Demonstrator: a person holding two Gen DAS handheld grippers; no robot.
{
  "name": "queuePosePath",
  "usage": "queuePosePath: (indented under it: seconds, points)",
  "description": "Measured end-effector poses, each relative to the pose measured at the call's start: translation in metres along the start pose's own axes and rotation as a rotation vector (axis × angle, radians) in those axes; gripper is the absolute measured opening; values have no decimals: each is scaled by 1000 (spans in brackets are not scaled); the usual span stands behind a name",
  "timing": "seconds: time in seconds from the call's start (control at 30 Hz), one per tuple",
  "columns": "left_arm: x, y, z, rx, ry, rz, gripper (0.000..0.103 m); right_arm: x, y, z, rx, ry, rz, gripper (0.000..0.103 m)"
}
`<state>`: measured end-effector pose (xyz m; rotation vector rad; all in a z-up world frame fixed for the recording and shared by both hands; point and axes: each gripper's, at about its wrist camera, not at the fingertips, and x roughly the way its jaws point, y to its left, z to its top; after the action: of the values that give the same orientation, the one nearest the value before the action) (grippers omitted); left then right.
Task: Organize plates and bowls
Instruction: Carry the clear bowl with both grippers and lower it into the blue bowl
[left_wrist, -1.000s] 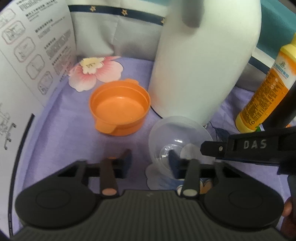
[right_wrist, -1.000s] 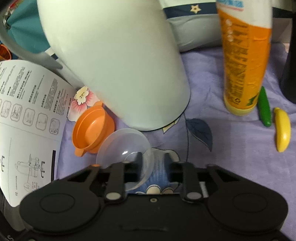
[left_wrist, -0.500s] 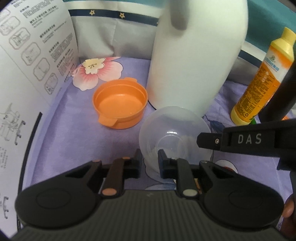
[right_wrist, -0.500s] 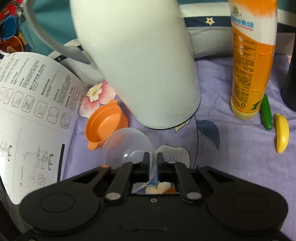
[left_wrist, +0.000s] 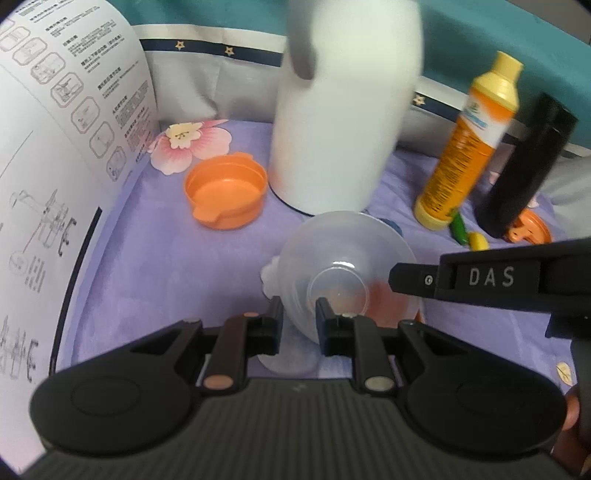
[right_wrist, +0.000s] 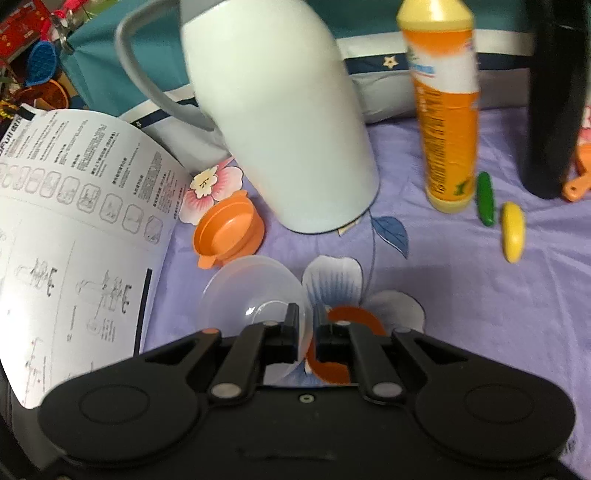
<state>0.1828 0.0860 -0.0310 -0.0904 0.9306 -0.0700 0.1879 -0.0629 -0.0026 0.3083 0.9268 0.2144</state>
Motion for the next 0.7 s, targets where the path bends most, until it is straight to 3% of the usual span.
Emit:
queuePosePath:
  seconds: [0.7]
  points:
    - [-88,-32,-72,19,-1,-48,17,-107,-20,-85,0,-45,5,8]
